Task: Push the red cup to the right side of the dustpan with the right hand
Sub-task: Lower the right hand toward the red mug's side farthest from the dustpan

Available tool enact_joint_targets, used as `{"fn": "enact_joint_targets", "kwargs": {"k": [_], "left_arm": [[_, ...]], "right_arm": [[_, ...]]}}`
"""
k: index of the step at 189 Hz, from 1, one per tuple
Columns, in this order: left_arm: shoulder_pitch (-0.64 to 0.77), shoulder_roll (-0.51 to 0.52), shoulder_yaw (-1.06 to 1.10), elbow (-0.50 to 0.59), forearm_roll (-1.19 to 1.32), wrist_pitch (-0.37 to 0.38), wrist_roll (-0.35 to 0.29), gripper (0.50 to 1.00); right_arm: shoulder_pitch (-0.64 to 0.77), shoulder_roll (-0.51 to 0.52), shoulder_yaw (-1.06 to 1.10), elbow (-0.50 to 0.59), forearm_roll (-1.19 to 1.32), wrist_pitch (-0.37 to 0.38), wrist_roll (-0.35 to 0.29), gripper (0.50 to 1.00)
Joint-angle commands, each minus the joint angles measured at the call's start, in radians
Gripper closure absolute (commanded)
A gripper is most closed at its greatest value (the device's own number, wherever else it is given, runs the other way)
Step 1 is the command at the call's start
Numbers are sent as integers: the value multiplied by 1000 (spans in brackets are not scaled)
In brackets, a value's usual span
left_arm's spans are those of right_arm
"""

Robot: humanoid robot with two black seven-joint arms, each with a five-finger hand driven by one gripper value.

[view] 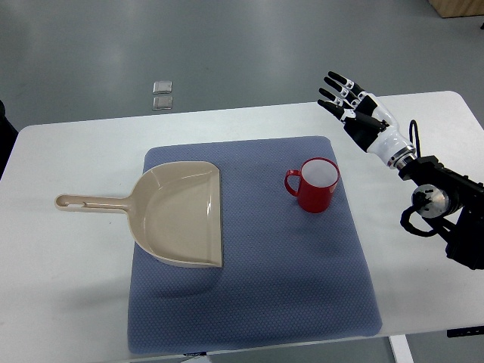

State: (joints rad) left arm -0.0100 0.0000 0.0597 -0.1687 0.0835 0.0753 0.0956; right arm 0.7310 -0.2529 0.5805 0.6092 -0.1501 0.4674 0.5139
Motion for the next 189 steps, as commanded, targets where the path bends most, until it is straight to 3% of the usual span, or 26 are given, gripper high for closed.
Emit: {"fn": "enact_joint_targets", "kwargs": {"k": [1,64,118,161,189], "left_arm": [[1,0,-1,0,-1,0,1,500],[1,0,-1,0,-1,0,0,500],[-1,0,0,0,-1,0,0,500],[-1,0,2,-6,-1,0,0,500],[-1,0,2,-8,-1,0,0,500]], "right_arm": [[-2,3,1,0,0,-1,0,566],[-2,-11,-4,1,-2,40,0,566],[-28,-158,-70,113,-221,89,11,566],[-50,-216,-71,116,-344,89,15,566],[-79,-236,-74,116,-394,94,54,566]]}}
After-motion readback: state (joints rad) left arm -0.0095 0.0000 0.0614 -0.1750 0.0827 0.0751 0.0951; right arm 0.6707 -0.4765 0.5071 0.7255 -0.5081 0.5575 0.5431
